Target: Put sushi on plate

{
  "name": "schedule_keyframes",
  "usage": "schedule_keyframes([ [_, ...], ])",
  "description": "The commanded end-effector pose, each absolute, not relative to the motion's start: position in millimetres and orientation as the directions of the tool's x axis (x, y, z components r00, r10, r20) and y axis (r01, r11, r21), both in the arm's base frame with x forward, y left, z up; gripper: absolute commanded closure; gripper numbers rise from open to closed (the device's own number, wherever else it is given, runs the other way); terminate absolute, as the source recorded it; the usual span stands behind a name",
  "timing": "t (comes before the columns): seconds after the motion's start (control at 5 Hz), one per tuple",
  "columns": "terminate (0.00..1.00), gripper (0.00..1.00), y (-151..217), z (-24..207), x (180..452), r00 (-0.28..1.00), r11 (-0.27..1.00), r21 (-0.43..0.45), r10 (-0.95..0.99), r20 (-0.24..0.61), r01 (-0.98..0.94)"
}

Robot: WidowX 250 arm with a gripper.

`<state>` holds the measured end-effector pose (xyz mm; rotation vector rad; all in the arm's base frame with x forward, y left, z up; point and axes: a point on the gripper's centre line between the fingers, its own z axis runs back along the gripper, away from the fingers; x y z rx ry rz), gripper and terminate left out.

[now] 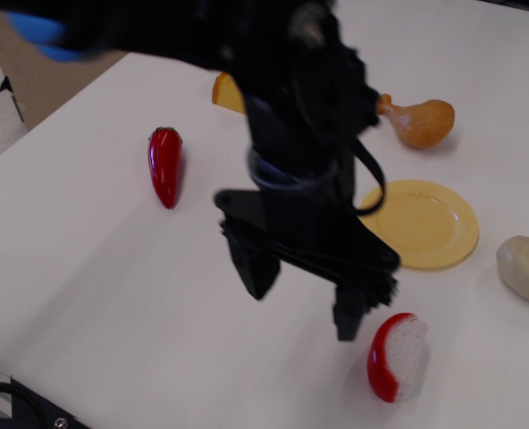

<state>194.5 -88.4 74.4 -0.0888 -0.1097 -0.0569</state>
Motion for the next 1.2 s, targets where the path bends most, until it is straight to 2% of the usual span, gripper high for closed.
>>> schedule_keyframes([
  [0.0,0.0,0.0,-127.1,58.6,214.8,0.976,0.982,-0.123,-0.117,0.186,0.141],
  [0.4,0.0,0.0,-138.9,21.6,227.6,0.978,0.982,-0.112,-0.136,0.157,0.155],
  [0.6,0.0,0.0,-144.6,12.8,230.2,0.977,0.978,-0.124,-0.149,0.155,0.168],
  [0.8,0.0,0.0,-141.5,13.3,228.8,0.982,0.984,-0.104,-0.129,0.14,0.144],
  [1.0,0.0,1.0,-133.0,16.2,226.2,0.983,0.985,-0.108,-0.122,0.14,0.138],
])
